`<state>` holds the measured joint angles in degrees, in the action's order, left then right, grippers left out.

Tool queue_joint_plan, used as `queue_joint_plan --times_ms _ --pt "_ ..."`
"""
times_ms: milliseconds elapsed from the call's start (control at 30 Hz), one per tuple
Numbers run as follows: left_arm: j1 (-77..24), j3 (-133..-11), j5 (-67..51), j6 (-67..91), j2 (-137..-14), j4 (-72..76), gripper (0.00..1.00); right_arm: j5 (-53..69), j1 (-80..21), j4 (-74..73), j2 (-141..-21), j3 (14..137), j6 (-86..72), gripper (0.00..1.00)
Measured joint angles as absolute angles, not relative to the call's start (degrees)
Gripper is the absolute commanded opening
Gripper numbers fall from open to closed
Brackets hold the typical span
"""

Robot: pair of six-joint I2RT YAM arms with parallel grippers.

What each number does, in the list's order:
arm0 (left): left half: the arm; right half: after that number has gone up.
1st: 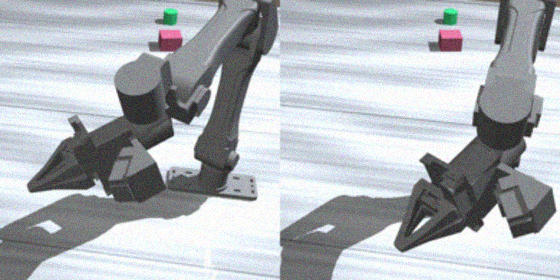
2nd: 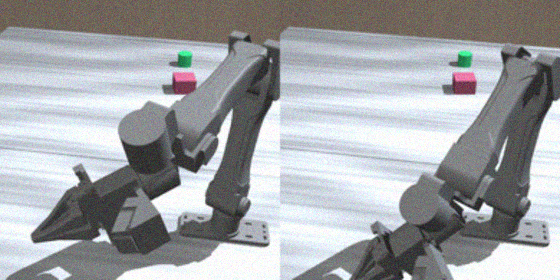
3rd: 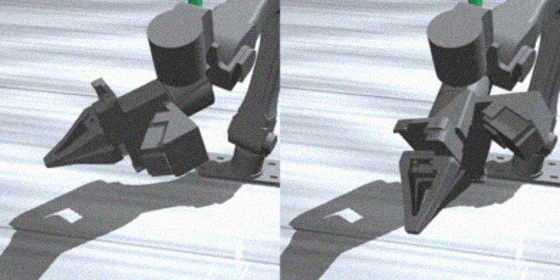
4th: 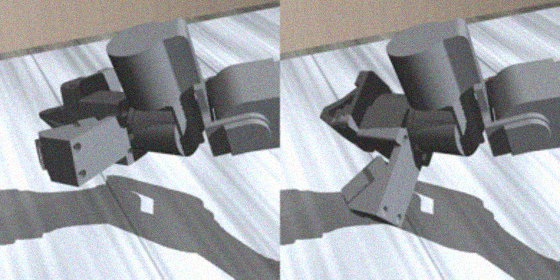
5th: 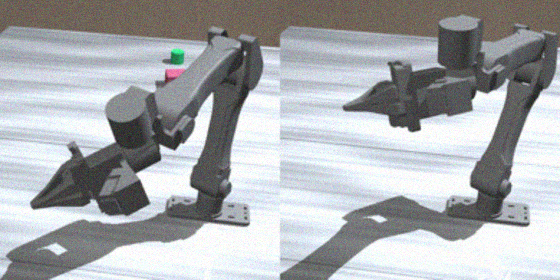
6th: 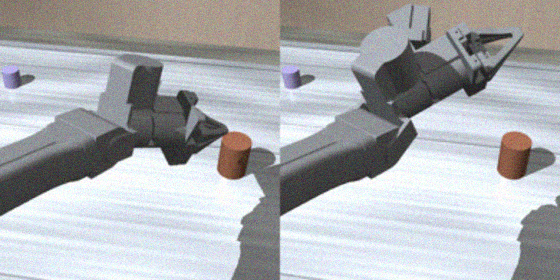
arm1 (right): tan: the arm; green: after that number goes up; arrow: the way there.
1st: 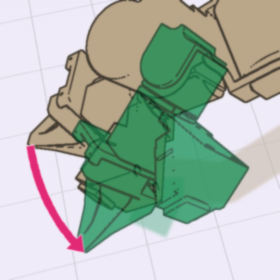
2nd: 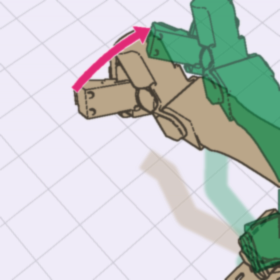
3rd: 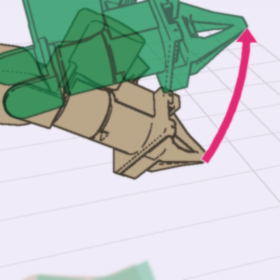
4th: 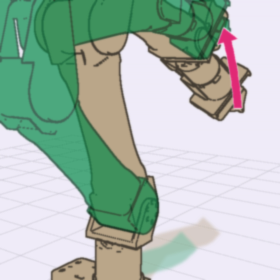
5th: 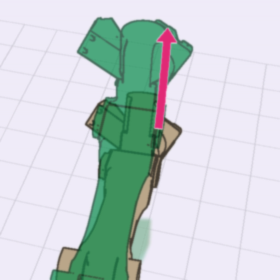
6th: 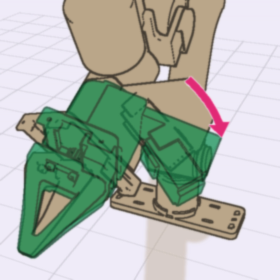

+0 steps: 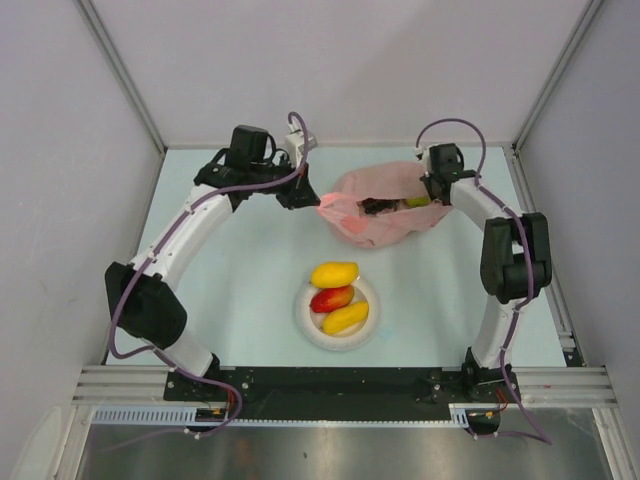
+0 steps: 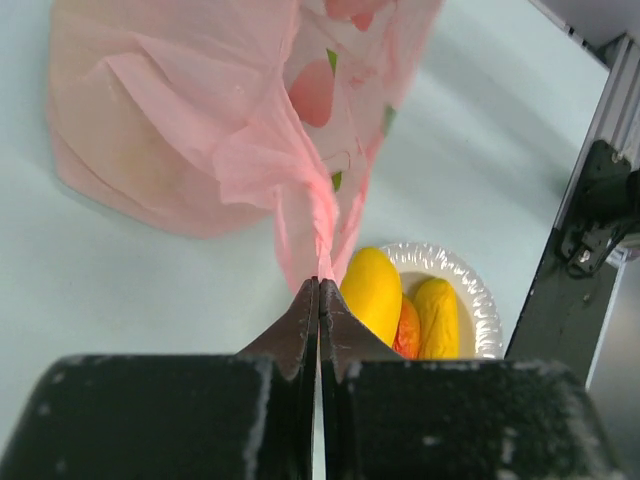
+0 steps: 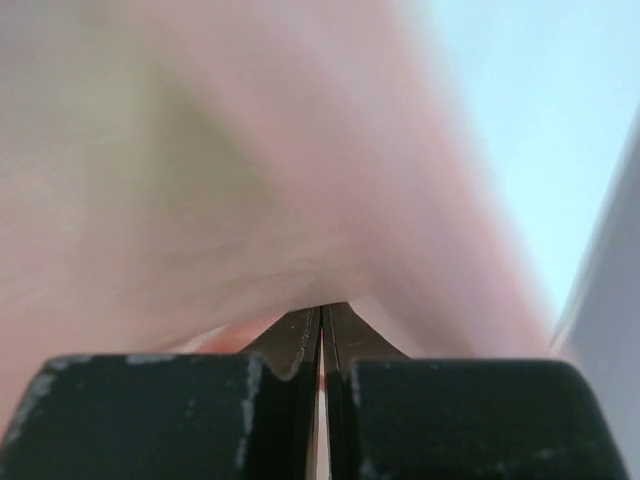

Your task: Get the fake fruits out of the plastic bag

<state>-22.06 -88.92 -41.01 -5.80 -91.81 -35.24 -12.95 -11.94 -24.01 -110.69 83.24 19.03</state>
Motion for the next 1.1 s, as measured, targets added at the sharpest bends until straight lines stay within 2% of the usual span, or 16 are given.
queue_joint_plan --times_ms 133,267,667,900,1100 --pt "-24.9 -88.9 -39.6 -10.4 -92.2 -38.0 0.0 -14.8 -6.7 -23.3 -110.2 83.2 19.1 0.0" --pt "-27.4 -88.9 -39.4 -11.0 -92.4 -38.5 0.0 -10.2 -6.2 -23.5 -108.2 83.1 18.2 0.0" --pt "-28.7 -94.6 -35.3 -6.8 -92.5 -34.2 0.0 9.8 -16.8 -25.6 -94.4 82.3 18.6 0.0" --pt "-28.7 -95.1 -33.3 -5.4 -92.5 -32.2 0.0 16.8 -16.3 -31.4 -96.0 78.9 29.1 0.0" --pt "-28.7 -94.7 -30.5 -5.6 -92.3 -32.1 0.0 16.3 -18.5 -29.8 -100.9 78.5 36.3 0.0"
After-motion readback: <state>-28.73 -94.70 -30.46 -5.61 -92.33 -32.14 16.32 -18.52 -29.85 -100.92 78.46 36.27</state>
